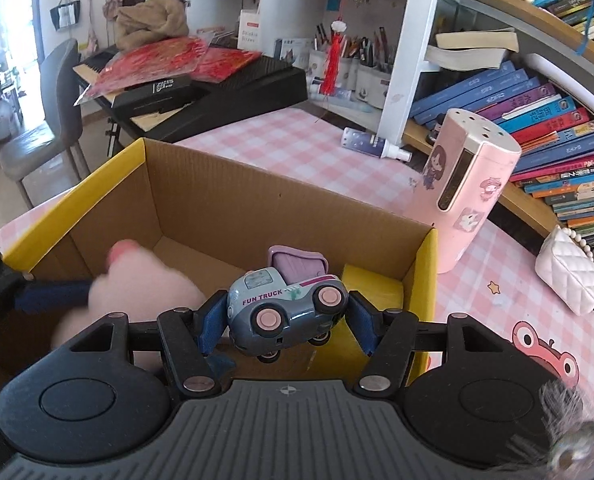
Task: Organize objects
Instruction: 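Open the left tool releasing the pig while right tool releases the truck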
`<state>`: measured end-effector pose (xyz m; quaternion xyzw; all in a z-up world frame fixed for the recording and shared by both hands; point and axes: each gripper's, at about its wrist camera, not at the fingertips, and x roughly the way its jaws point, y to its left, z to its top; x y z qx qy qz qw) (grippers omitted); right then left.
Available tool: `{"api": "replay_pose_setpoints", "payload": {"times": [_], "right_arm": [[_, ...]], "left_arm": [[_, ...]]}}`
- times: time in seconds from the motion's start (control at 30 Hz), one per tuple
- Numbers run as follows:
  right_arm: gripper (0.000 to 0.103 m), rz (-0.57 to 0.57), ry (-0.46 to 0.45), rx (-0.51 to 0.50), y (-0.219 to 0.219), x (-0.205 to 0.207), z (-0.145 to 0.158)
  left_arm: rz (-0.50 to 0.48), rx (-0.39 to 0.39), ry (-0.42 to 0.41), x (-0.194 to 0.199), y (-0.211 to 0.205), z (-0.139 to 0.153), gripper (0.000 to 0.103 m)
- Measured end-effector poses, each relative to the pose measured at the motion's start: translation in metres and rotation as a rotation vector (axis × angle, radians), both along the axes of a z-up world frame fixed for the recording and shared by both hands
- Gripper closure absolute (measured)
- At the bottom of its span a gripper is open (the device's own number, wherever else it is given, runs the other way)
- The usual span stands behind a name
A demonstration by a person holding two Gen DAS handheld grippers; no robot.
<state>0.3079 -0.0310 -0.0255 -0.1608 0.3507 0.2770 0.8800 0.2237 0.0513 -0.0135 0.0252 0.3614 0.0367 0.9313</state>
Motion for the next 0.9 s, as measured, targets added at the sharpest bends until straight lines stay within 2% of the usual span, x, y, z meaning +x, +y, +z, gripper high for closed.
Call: {"api": "replay_pose_setpoints", "payload": {"times": [0.23,0.73,0.9], "right_arm": [[0.042,0.015,0.018,-0.029,0.005,0.002,-0.003],[0.042,0.103,0.0,-0.125,0.02,-0.005,-0.009],[0.041,0.102,0.002,-0.118,0.018,-0.006,-0.007]], "left_arm": [[0.005,-0.007,-0.02,-0.008,0.002,0.003,0.022],[0.003,-0.011,-0.029,-0.019,0.001,0.005,0.021],[0.011,-0.014,-0.04,-0.022,0.003,0.008,0.02]]}}
